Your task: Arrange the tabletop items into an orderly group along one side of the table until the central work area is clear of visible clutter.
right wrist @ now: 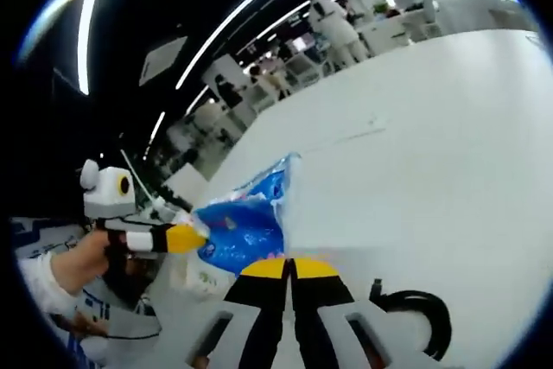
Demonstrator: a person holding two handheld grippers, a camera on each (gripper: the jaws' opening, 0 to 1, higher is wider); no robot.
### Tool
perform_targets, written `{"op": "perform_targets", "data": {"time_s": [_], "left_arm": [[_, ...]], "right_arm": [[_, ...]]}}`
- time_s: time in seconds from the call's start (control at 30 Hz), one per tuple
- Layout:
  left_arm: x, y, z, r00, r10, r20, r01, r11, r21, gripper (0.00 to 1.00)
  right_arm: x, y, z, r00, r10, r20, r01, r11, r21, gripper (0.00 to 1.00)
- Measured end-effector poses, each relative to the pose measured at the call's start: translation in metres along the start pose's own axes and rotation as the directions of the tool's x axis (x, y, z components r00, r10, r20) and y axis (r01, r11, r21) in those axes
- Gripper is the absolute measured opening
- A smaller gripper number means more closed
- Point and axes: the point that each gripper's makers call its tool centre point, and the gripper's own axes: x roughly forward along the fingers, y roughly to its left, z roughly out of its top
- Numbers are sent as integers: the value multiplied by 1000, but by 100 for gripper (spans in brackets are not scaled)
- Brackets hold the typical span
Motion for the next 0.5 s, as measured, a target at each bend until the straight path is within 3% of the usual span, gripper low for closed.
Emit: {"op": "perform_targets", "data": {"time_s": [0.17,0.5], "left_arm": [[10,-23,7,999,-20,26,20,999,26,0],[35,-32,23,1000,-14,24,13,999,50,0]], "right_arm": [[-12,-13,12,999,-29,19,30,999,-22,0],[-22,-38,14,997,-70,35,70,998,5,0]]}}
